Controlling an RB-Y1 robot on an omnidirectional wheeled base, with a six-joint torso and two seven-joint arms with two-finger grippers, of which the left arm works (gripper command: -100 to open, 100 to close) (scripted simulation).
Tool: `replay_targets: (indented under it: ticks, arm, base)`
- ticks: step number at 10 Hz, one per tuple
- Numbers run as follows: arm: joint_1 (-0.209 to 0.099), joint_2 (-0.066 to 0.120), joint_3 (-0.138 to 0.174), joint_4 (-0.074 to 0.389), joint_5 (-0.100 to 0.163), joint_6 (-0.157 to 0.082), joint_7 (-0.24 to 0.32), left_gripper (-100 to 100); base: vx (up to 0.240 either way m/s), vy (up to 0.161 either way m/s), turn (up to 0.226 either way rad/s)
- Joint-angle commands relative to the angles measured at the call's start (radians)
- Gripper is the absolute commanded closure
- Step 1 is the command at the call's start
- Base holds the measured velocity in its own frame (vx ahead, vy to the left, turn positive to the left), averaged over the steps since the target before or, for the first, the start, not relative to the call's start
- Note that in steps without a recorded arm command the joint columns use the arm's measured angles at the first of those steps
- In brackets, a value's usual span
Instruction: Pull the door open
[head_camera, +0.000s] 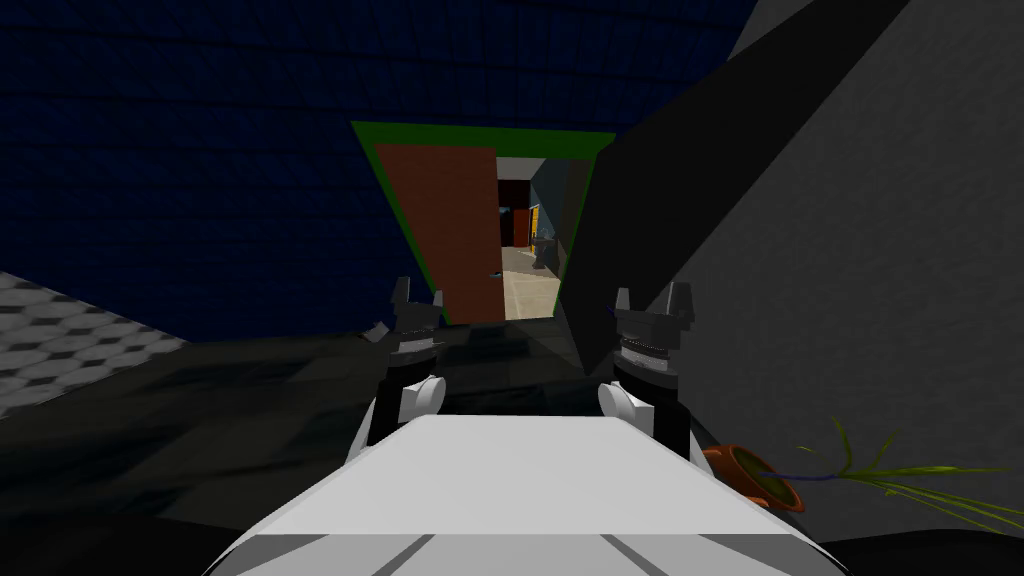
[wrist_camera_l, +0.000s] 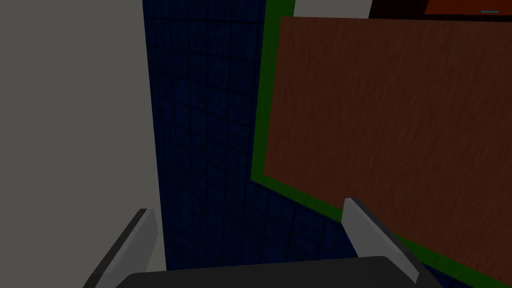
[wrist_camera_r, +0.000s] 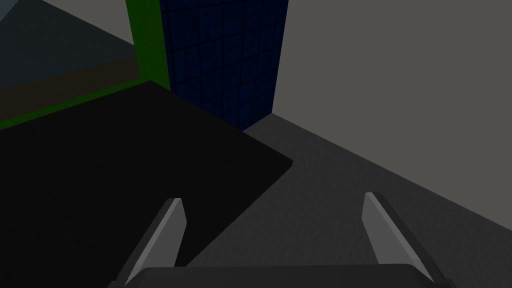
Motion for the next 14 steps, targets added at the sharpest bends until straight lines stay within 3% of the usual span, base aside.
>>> replay_targets:
  ticks: [1,8,14]
  arm:
    - [-0.007,0.013,0.006,0.033,0.001,-0.009,0.001,-100]
    - [-0.043,0.061,0.033,0.195,0.006,-0.054,0.007,-100]
    - [-0.068,0.085,0.051,0.304,0.009,-0.085,0.011,-100]
  base:
    - [0.078,-0.015,-0.024]
    - [0.159,-0.020,-0.025]
    - [0.101,-0.009,-0.020]
